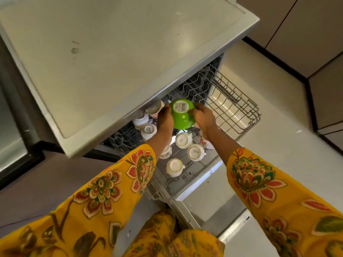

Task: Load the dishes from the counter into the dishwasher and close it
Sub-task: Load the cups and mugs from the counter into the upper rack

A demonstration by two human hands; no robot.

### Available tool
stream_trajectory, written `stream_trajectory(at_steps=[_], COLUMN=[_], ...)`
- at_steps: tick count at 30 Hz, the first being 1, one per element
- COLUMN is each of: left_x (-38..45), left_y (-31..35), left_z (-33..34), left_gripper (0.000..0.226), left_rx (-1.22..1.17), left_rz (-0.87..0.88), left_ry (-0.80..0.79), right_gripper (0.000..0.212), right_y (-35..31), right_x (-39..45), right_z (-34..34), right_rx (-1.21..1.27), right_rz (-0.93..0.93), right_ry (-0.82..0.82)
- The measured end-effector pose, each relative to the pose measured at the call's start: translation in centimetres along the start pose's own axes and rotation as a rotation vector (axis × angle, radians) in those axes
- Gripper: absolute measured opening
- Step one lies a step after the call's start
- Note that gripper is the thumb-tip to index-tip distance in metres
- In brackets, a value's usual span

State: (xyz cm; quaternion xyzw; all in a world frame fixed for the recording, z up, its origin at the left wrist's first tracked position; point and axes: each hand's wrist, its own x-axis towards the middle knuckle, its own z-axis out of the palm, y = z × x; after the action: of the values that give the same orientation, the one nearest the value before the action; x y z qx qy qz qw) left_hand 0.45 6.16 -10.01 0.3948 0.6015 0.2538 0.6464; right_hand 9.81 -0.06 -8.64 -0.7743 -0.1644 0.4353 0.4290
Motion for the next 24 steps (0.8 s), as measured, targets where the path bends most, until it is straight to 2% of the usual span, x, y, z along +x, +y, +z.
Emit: stream_trajectory(at_steps=[3, 8, 15, 17, 21, 24], left_x=[3.2, 8.5, 12.0, 12.9, 13.1, 12.9], left_y=[0.0, -0.7, -1.6, -2.1, -2.1, -2.1], left_z=[1.0, 2.0, 3.1, 3.5, 4.1, 4.5], left_gripper=[0.032, 0.041, 0.013, 0.011, 0.015, 0.042], left_rx=[-0.012, -0.052, -0.059, -0.040, -0.052, -0.092], left_rz=[0.003, -0.031, -0.104, -0.110, -0.105, -0.134], left_ry=[-0.060, -0.014, 0.027, 0.035, 0.006, -0.052], right_gripper=[0.045, 0.039, 0.032, 0.031, 0.030, 0.031], right_y=[-0.3, -0.7, 0.0, 0.3, 0.8, 1.1], right_x=[3.7, 9.3, 14.5, 15.4, 16.5, 17.0], right_z=[0.1, 0.6, 1.4, 1.4, 1.6, 1.9], right_rx=[0.023, -0.020, -0.060, -0.046, -0.008, -0.021], right_rz=[0.002, -0.022, -0.003, 0.012, 0.035, 0.029], right_ry=[-0.011, -0.099, -0.117, -0.107, -0.129, -0.152])
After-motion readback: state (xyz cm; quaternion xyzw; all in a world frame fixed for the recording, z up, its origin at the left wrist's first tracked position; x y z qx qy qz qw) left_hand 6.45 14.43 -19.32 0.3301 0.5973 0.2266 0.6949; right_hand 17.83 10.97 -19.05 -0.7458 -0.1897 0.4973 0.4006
